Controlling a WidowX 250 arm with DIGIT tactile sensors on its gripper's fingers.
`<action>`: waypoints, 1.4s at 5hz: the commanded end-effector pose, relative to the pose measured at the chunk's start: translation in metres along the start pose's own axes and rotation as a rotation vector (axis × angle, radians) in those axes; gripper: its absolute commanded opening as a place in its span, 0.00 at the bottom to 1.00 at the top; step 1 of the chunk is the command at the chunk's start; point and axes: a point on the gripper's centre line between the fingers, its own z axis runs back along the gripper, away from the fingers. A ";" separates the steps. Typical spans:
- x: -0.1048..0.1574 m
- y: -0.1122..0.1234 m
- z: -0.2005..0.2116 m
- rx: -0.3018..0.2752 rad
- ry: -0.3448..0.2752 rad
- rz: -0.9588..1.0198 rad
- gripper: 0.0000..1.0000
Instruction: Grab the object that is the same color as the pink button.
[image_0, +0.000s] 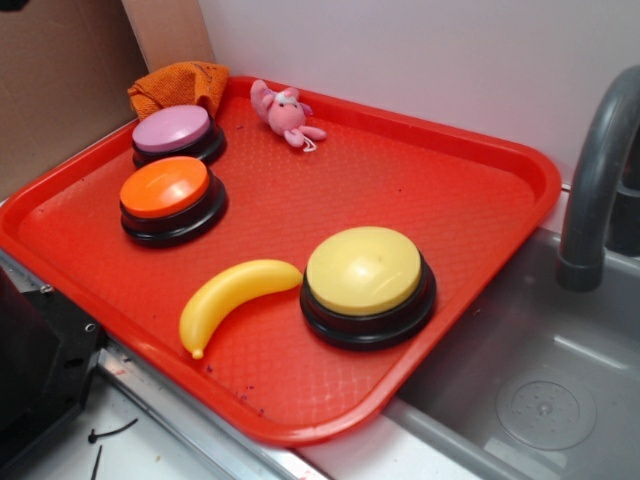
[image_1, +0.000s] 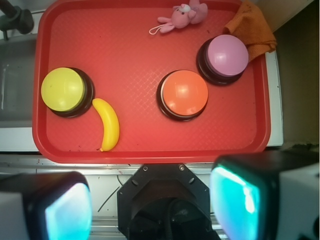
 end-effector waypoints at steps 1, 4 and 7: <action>0.000 0.000 0.000 0.000 0.000 0.000 1.00; 0.041 0.007 -0.038 -0.021 -0.079 0.281 1.00; 0.105 0.050 -0.088 0.040 -0.407 0.847 1.00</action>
